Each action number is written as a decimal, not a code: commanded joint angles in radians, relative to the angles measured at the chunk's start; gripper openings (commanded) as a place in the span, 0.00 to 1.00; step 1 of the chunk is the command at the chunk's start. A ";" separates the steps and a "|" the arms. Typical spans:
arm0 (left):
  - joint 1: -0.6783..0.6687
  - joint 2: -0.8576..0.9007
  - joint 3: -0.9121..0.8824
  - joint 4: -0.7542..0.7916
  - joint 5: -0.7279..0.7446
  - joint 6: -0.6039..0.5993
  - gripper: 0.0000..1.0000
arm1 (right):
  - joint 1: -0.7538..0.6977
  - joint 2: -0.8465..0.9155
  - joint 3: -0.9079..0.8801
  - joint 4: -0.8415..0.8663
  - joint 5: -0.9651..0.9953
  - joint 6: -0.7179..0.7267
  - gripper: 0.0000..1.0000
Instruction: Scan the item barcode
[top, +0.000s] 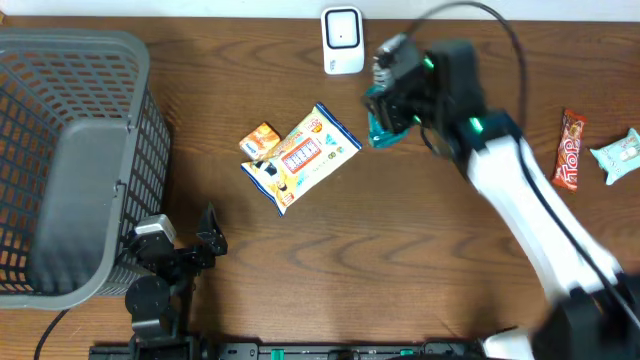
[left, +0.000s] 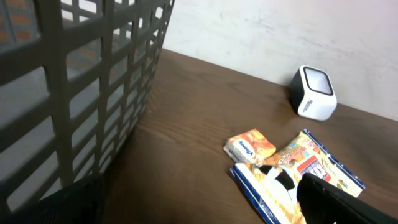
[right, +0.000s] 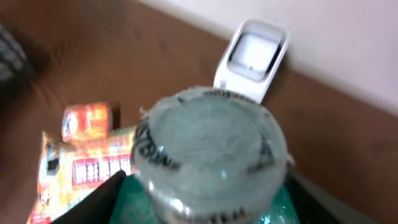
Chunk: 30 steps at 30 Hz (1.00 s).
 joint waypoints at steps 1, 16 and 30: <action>-0.002 -0.002 -0.024 -0.009 -0.006 0.002 0.98 | -0.023 -0.112 -0.230 0.203 -0.014 0.017 0.08; -0.002 -0.002 -0.024 -0.009 -0.006 0.002 0.98 | -0.022 -0.037 -0.549 0.771 -0.006 0.142 0.09; -0.002 -0.002 -0.024 -0.009 -0.006 0.002 0.98 | -0.022 0.123 -0.549 0.942 -0.011 0.142 0.39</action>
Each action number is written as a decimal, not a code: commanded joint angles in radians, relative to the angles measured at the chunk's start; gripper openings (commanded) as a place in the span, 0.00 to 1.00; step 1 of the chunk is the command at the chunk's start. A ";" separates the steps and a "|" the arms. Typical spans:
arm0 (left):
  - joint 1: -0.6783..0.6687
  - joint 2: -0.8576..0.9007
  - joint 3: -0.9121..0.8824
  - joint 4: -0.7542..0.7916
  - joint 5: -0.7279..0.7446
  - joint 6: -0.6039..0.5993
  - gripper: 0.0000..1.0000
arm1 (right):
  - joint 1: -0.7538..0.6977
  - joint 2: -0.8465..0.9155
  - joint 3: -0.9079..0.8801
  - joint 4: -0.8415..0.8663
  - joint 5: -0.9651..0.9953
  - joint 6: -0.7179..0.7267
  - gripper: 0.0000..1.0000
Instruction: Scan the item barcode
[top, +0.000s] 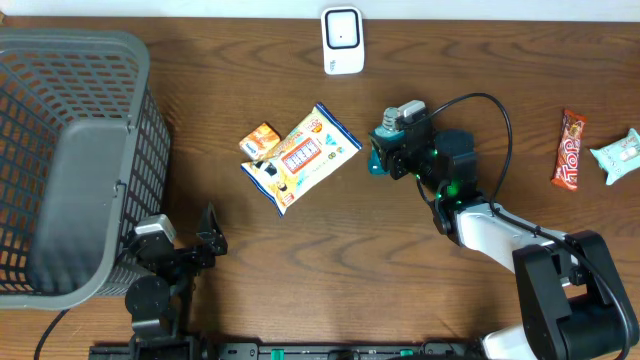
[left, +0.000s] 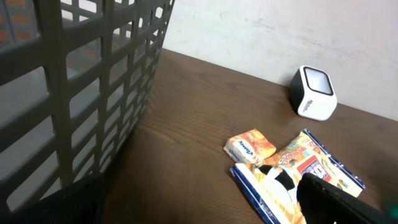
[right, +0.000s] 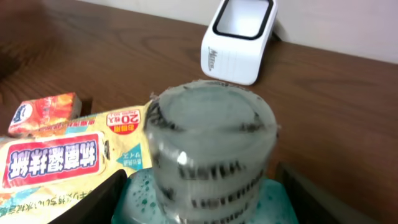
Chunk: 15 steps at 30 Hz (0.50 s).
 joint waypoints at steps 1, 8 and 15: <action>-0.002 -0.002 -0.024 -0.010 -0.005 0.002 0.98 | 0.005 -0.010 0.019 0.041 -0.011 0.011 0.43; -0.002 -0.002 -0.024 -0.010 -0.005 0.002 0.98 | 0.008 -0.021 0.019 0.040 -0.061 0.011 0.52; -0.002 -0.002 -0.024 -0.010 -0.005 0.002 0.98 | 0.009 -0.021 0.019 0.029 -0.026 -0.038 0.60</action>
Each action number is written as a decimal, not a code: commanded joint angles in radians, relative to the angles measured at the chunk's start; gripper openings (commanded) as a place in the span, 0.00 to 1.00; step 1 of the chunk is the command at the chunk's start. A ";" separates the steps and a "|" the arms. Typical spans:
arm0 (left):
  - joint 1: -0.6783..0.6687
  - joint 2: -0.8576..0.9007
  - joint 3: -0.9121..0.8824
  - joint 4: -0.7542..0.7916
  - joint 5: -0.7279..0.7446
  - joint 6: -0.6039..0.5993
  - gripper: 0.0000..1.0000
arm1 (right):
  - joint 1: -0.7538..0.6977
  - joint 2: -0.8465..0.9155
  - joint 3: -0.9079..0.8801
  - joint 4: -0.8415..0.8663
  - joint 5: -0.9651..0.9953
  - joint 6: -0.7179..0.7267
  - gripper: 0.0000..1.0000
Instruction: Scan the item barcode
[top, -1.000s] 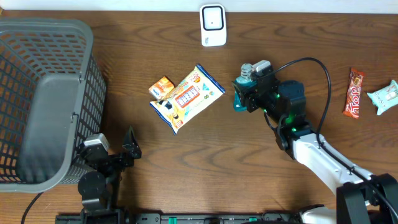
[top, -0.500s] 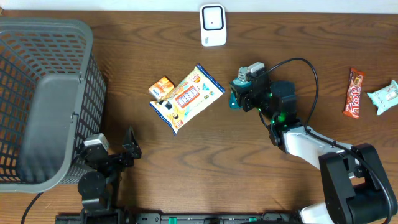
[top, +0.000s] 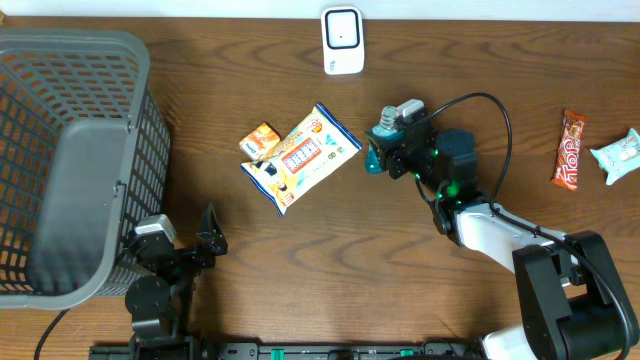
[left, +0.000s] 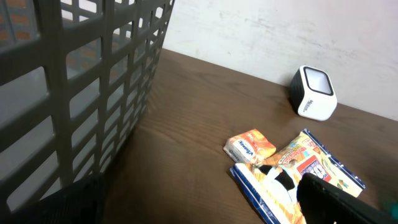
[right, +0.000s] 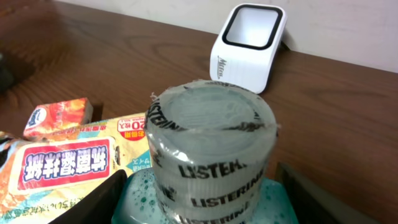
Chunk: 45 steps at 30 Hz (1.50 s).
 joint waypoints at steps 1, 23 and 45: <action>-0.002 -0.002 -0.024 -0.010 -0.005 0.002 0.98 | 0.009 -0.021 0.019 0.016 0.031 -0.048 0.60; -0.002 -0.002 -0.024 -0.010 -0.005 0.002 0.98 | 0.009 0.043 0.019 0.103 0.099 -0.097 0.75; -0.002 -0.002 -0.024 -0.010 -0.005 0.002 0.98 | 0.008 -0.237 0.020 0.040 0.096 -0.034 0.99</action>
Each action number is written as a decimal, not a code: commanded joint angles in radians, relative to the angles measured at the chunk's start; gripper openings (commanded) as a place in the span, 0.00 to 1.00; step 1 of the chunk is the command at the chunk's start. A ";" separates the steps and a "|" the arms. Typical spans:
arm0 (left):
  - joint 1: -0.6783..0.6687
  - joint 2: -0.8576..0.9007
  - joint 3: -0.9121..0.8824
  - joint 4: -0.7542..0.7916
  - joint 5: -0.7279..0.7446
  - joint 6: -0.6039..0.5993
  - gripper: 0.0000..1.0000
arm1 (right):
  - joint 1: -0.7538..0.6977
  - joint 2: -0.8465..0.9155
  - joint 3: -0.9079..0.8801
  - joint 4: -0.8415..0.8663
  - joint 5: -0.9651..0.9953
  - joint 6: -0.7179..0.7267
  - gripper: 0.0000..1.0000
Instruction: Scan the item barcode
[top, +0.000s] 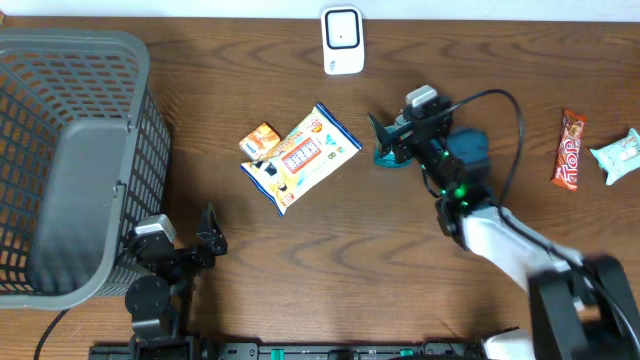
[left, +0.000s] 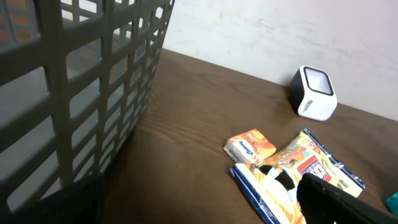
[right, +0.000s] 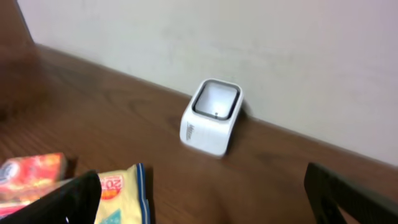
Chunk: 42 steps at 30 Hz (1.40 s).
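The white barcode scanner (top: 342, 40) stands at the table's far edge; it also shows in the wrist views as scanner (left: 314, 92) and scanner (right: 211, 116). A teal mouthwash bottle (top: 385, 157) rests on the table right of the snack bag, mostly hidden under my right gripper (top: 397, 135). That right gripper (right: 202, 199) is open, with nothing between its fingers; the bottle is out of its wrist view. A sliver of the teal bottle (left: 392, 200) shows at the left wrist view's edge. My left gripper (top: 205, 240) sits open near the front edge, by the basket.
A grey mesh basket (top: 70, 160) fills the left side. A yellow snack bag (top: 302, 155) and a small orange box (top: 260, 138) lie mid-table. A red chocolate bar (top: 569, 150) and a pale teal packet (top: 620, 152) lie far right.
My right gripper was shut on the mouthwash bottle low beside the snack bag. Now it is open and higher, and the bottle stands on the table below it. The left arm is unchanged.
My right gripper first held the bottle up close to the scanner. A second later it had the bottle down on the table right of the snack bag, and stayed shut on it. Now the bottle is let go and the gripper is open above it.
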 joint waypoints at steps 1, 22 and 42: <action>-0.002 -0.002 -0.024 -0.010 -0.006 0.002 0.98 | 0.005 -0.151 0.014 -0.066 0.004 0.014 0.99; -0.002 -0.002 -0.024 -0.010 -0.006 0.002 0.98 | 0.006 -0.686 0.034 -0.893 0.034 0.998 0.99; -0.002 -0.002 -0.024 -0.010 -0.006 0.002 0.98 | 0.078 -0.519 0.330 -1.399 0.239 1.447 0.99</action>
